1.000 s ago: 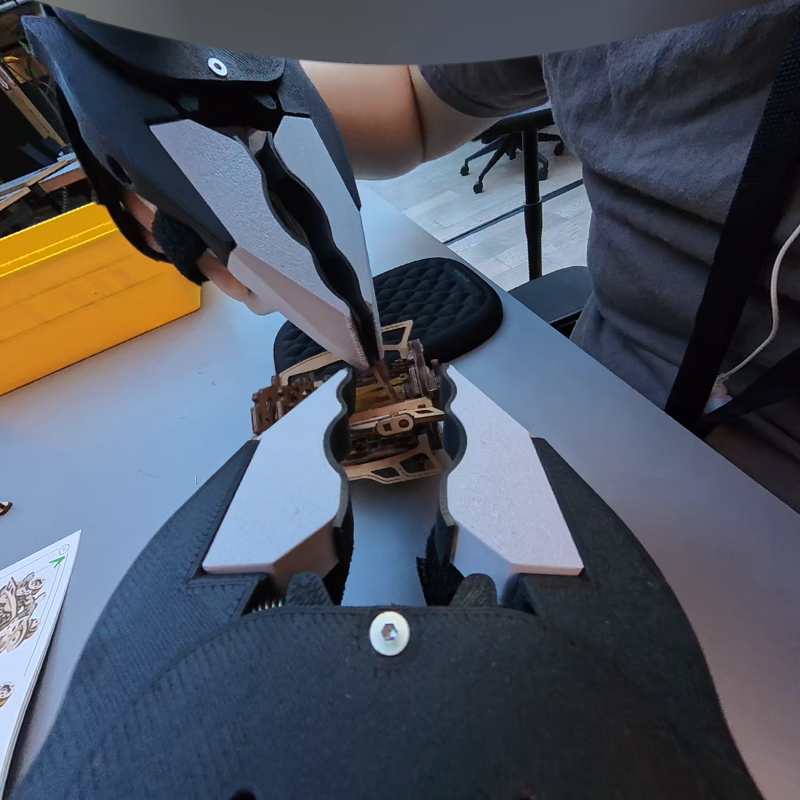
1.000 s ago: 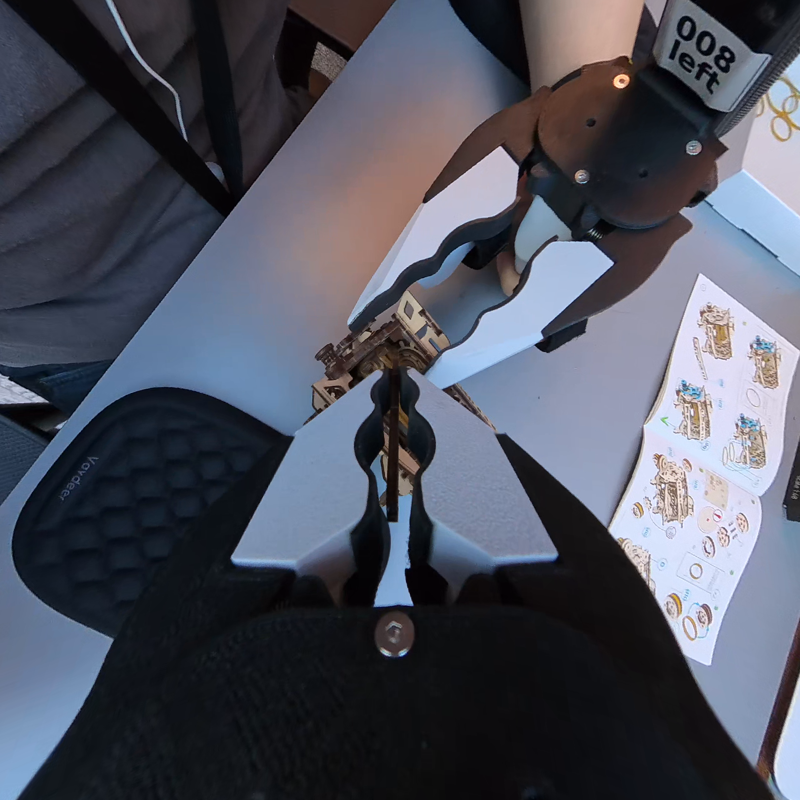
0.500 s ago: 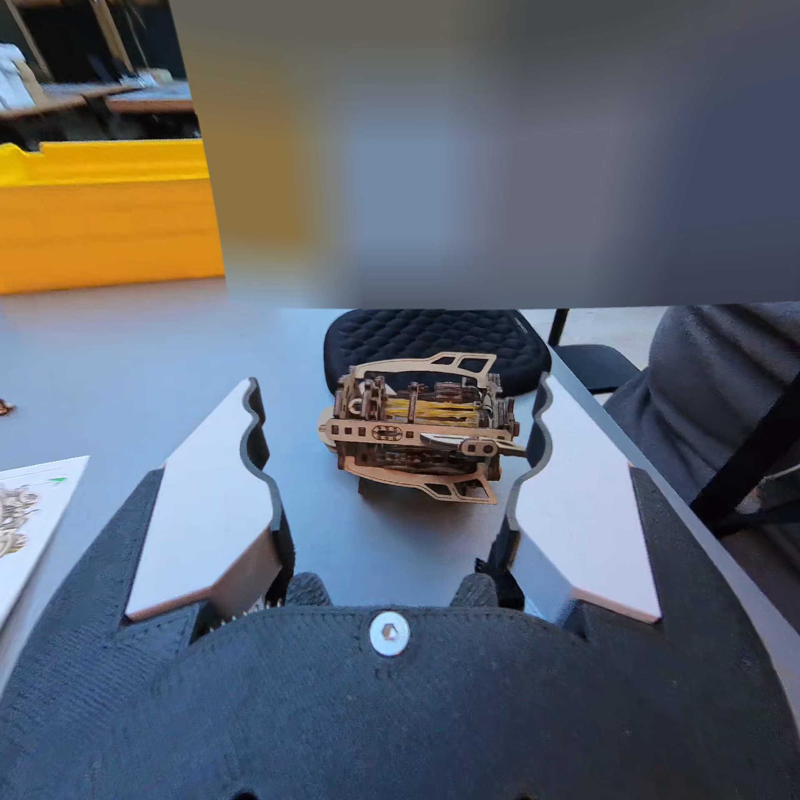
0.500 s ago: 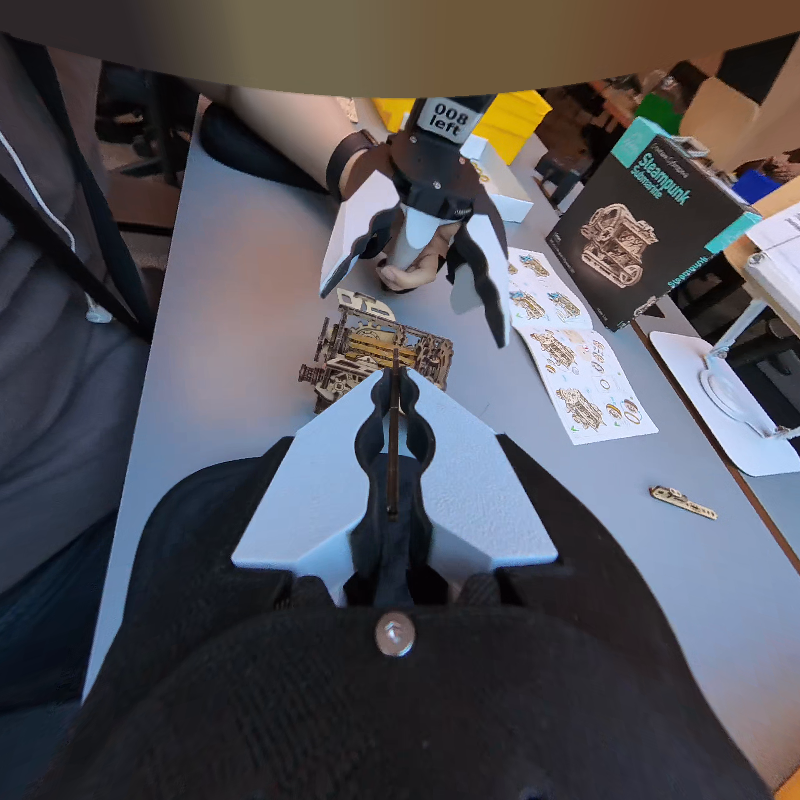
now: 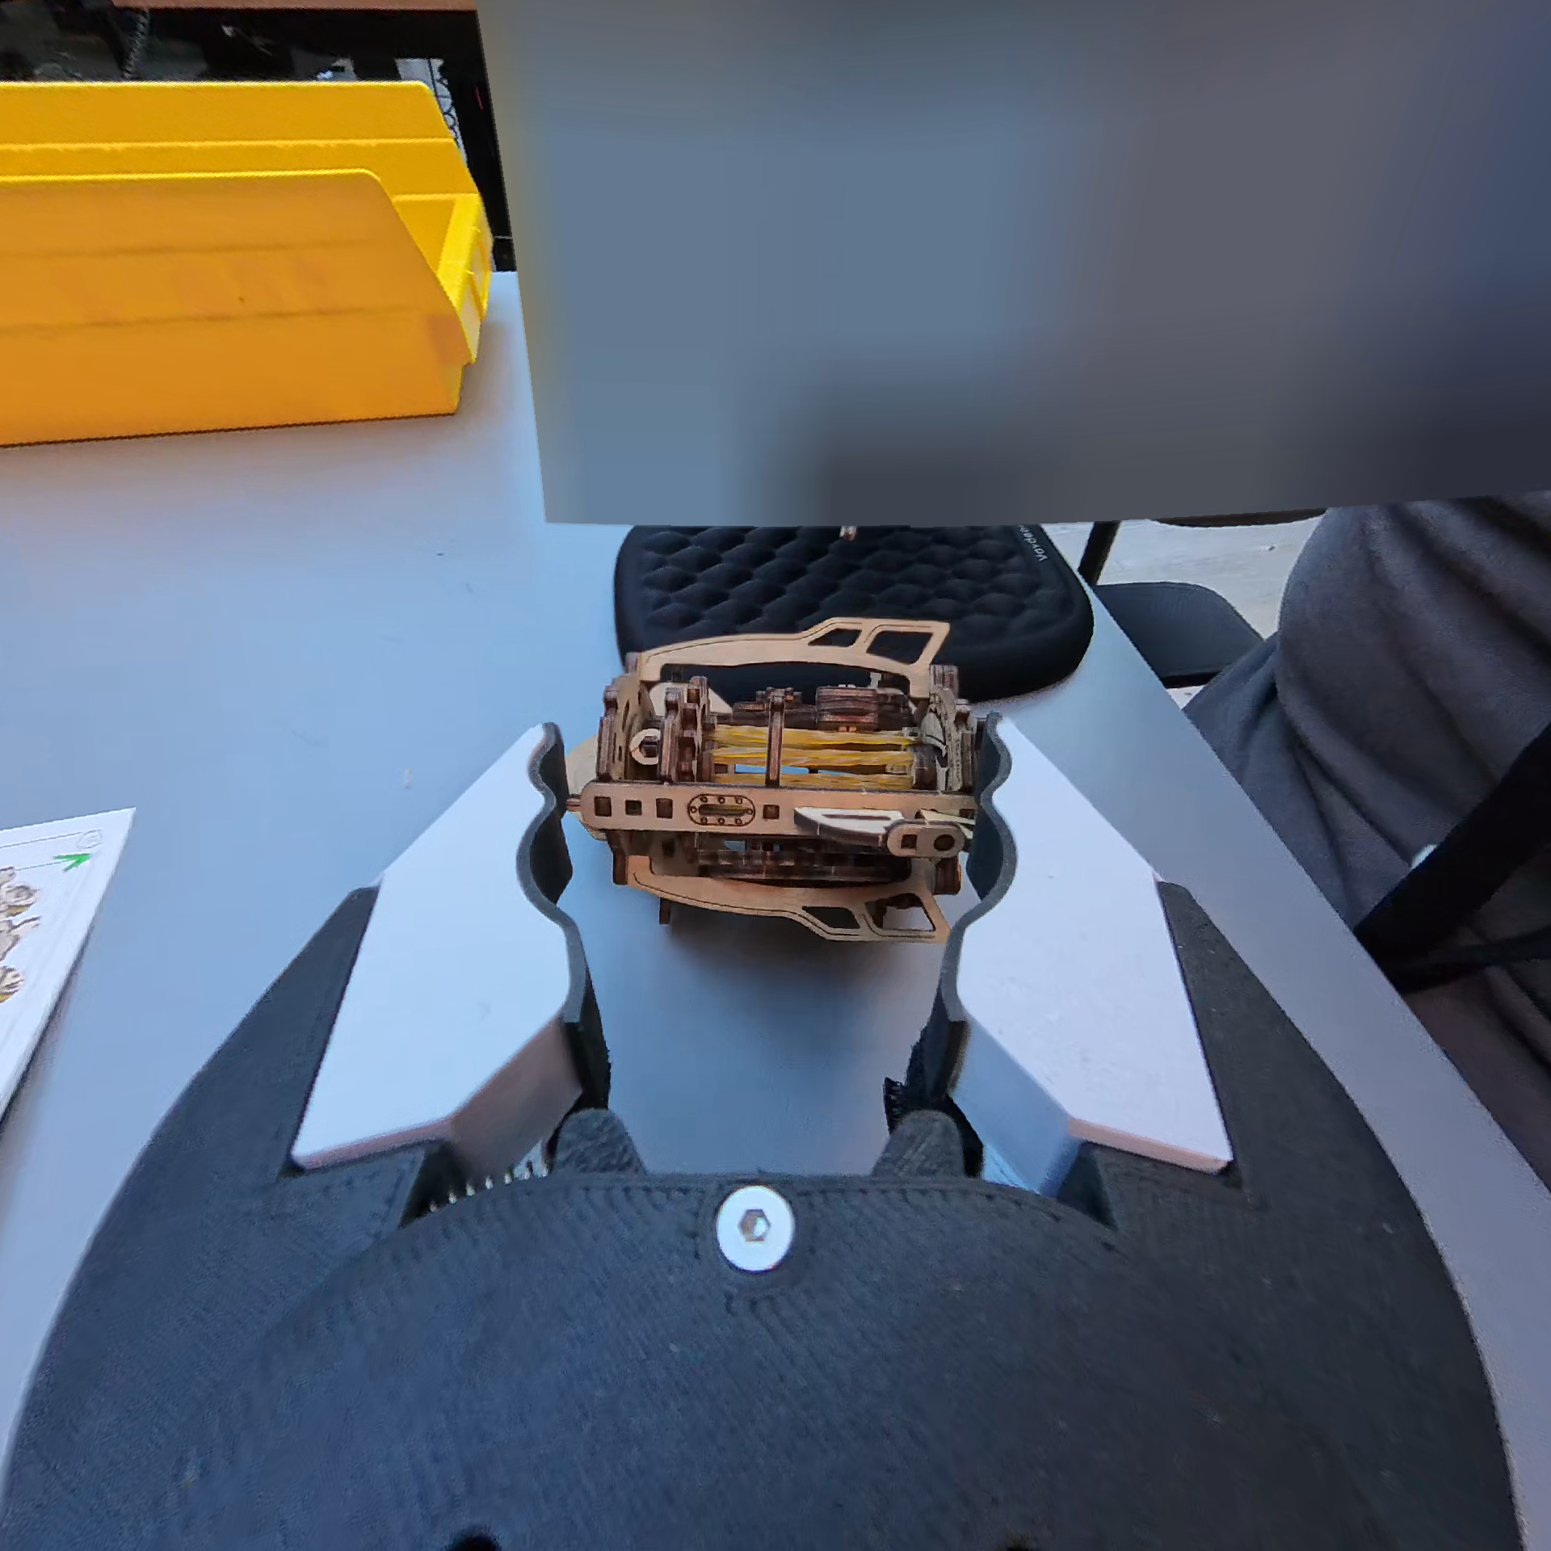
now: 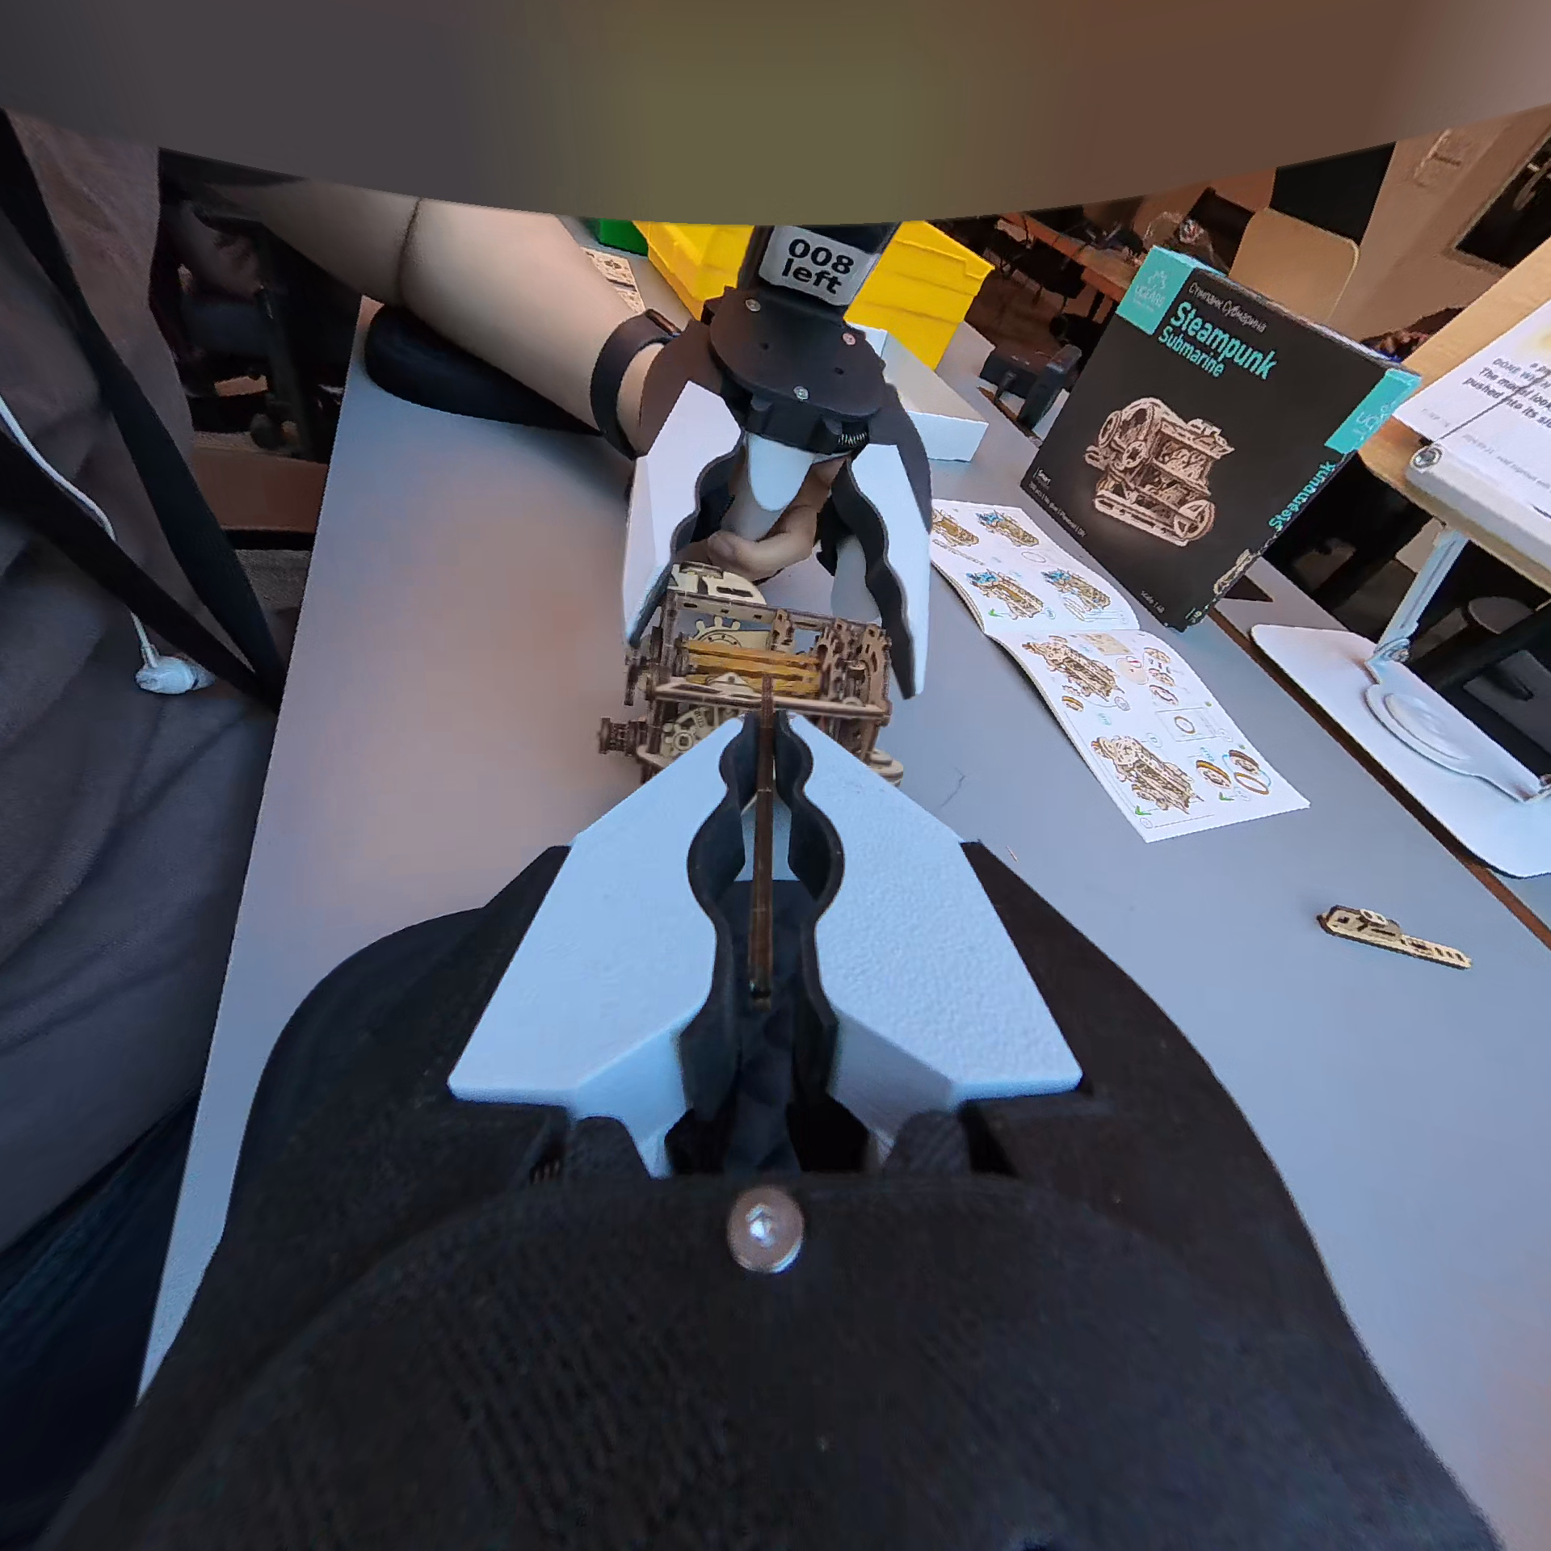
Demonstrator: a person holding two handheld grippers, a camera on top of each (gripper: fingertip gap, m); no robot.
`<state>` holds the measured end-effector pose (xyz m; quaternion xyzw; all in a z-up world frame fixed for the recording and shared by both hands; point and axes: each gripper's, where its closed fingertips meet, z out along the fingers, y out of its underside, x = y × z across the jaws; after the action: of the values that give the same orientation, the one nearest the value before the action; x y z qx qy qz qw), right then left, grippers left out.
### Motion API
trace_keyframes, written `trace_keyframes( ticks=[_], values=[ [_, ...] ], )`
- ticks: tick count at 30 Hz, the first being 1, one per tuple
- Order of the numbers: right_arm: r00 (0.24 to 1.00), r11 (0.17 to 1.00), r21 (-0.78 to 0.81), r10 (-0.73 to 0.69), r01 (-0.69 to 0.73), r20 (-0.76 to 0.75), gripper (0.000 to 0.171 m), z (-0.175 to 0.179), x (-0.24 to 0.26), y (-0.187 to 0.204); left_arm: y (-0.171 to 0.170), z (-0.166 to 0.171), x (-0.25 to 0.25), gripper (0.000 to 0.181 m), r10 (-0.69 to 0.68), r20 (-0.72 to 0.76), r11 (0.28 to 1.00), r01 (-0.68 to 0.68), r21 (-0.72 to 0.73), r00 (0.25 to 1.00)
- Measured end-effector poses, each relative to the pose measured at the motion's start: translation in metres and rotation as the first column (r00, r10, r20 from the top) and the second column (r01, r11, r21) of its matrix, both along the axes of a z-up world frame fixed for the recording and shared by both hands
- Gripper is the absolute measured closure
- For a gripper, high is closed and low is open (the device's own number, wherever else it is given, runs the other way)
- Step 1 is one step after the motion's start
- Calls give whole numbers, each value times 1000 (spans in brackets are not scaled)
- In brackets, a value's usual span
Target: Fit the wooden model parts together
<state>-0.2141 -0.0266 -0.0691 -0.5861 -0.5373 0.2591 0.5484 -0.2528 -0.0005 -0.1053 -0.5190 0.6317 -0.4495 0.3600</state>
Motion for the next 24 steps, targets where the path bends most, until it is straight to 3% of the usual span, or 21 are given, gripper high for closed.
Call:
trace_keyframes(
  ticks=[7, 11, 15, 24],
  values=[
    [998, 997, -45, -56, 57, 16, 170, -5, 0, 25, 53, 2, -19, 85, 209, -8, 978, -209, 23, 978],
    [981, 972, -132, -193, 195, 29, 170, -13, 3, 57, 102, 3, -38, 85, 424, -1, 905, -424, 31, 905],
    [970, 948, -210, -244, 240, 3, 170, -14, -5, 72, 131, 4, -49, 85, 546, -2, 838, -546, -1, 838],
    [966, 939, -229, -258, 255, 18, 170, -23, -10, 74, 123, -2, -51, 82, 410, -24, 912, -411, -15, 912]
  ],
)
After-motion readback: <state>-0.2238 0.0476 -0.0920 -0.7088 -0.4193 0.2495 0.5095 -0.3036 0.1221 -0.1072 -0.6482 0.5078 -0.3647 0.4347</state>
